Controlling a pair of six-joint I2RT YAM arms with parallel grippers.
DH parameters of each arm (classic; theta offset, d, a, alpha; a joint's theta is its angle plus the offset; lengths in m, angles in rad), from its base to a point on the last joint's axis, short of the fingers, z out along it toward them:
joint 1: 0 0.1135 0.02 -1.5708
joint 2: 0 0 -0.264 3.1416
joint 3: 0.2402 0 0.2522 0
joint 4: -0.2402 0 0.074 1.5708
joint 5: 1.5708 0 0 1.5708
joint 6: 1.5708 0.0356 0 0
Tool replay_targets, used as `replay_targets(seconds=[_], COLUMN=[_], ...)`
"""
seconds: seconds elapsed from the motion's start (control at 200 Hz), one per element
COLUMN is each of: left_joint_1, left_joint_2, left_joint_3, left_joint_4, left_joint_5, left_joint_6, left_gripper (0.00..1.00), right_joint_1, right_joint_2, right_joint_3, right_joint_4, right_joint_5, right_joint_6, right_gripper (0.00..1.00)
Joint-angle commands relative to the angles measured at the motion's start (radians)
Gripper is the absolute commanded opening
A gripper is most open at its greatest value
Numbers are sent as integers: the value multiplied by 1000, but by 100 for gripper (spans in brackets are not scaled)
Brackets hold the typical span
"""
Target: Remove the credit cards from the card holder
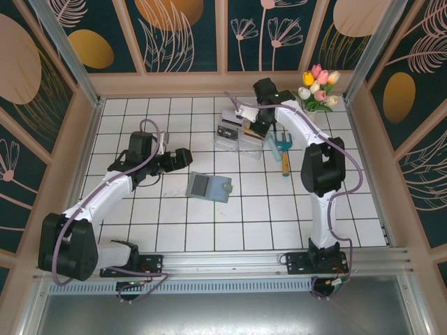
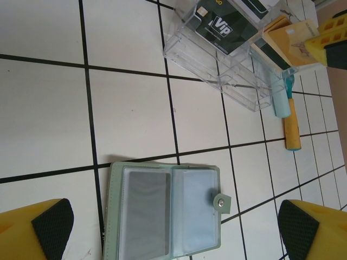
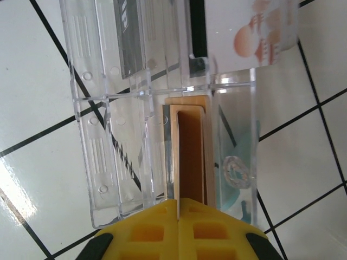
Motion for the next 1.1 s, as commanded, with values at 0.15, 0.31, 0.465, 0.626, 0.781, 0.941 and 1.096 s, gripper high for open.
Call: replay_targets(seconds=[0.15,0.31,0.465,0.626,0.781,0.941,1.096], left_joint_1=[4,5,5,4,4,4,3], left_joint_2=[21,28,25,20,19,12,9], left_joint_3=[2,2,0,-5,-16,-29,-50], left_joint_4=[6,8,8,7,13,13,23], left_joint_5=[22,26,29,19,12,-3,-8], left_joint_6=[21,20,20,18,9,-1,-22], left_gripper=[98,98,98,98,99,99,98], right_joint_1=[-4,-3,-3,-7,-4,16,80], right_joint_2=[36,41,28,-36,-137,-296,-474], right_joint_3=[5,32,53,51,-2,-187,-474], right_joint_4=[-24,-27,-10,49,107,258,463], right_joint_5=[12,-15,-7,-5,-51,-82,-113], right_joint_6=[-2,21,38,89,191,404,683], right_gripper=[10,26,28,28,29,32,33])
